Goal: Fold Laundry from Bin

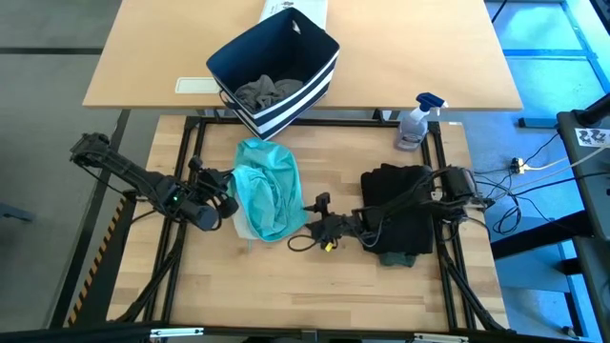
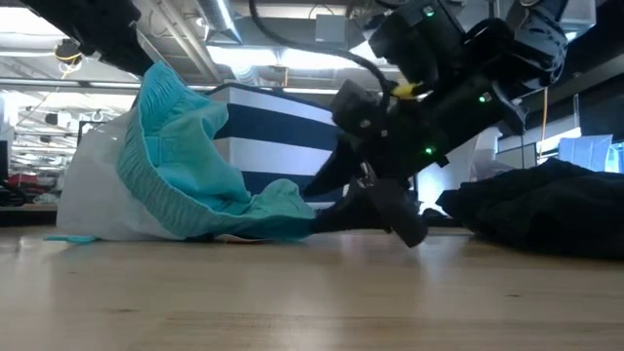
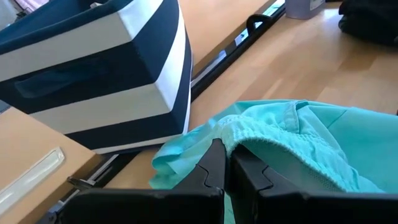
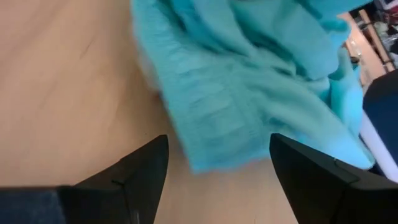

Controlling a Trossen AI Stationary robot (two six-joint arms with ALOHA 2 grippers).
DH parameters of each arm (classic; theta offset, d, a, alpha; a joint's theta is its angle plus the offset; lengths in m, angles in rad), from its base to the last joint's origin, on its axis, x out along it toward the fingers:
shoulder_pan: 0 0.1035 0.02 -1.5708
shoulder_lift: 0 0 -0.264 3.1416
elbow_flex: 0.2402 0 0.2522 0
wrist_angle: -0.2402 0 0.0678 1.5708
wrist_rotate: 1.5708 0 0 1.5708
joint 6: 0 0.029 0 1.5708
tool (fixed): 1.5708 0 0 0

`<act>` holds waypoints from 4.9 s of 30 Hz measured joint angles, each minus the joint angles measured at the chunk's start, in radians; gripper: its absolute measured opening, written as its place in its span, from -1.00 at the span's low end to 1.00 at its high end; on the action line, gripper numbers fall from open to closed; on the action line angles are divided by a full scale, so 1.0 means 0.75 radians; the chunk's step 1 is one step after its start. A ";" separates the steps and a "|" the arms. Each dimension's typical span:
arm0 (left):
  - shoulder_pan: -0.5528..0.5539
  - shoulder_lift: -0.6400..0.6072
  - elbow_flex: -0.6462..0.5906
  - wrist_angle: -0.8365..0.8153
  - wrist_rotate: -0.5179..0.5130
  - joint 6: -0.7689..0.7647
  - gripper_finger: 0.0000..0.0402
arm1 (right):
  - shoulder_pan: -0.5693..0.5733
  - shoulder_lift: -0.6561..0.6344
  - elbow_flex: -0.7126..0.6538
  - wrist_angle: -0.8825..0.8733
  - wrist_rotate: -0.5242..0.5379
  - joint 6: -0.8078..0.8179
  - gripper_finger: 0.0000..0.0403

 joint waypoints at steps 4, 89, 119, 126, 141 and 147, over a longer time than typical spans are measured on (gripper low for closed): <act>0.000 0.000 0.000 0.005 -0.001 0.001 -1.00 | -0.001 0.048 0.052 0.008 0.061 0.000 0.39; -0.030 0.998 0.155 1.273 0.412 0.593 -0.14 | 0.059 -0.776 0.158 -0.076 1.103 -0.053 -1.00; 0.219 1.015 0.155 0.985 0.511 0.271 -0.56 | 0.059 -0.776 0.158 -0.182 1.091 0.007 -1.00; 0.272 0.970 0.155 0.827 0.534 0.330 -0.97 | 0.059 -0.775 0.158 -0.274 1.092 0.006 -1.00; 0.181 0.318 0.154 0.333 0.112 0.199 -0.99 | 0.075 -0.775 0.158 -0.359 1.108 0.009 -1.00; 0.171 0.146 0.154 0.251 0.003 0.181 -0.99 | 0.129 -0.780 0.160 -0.468 1.018 0.189 -1.00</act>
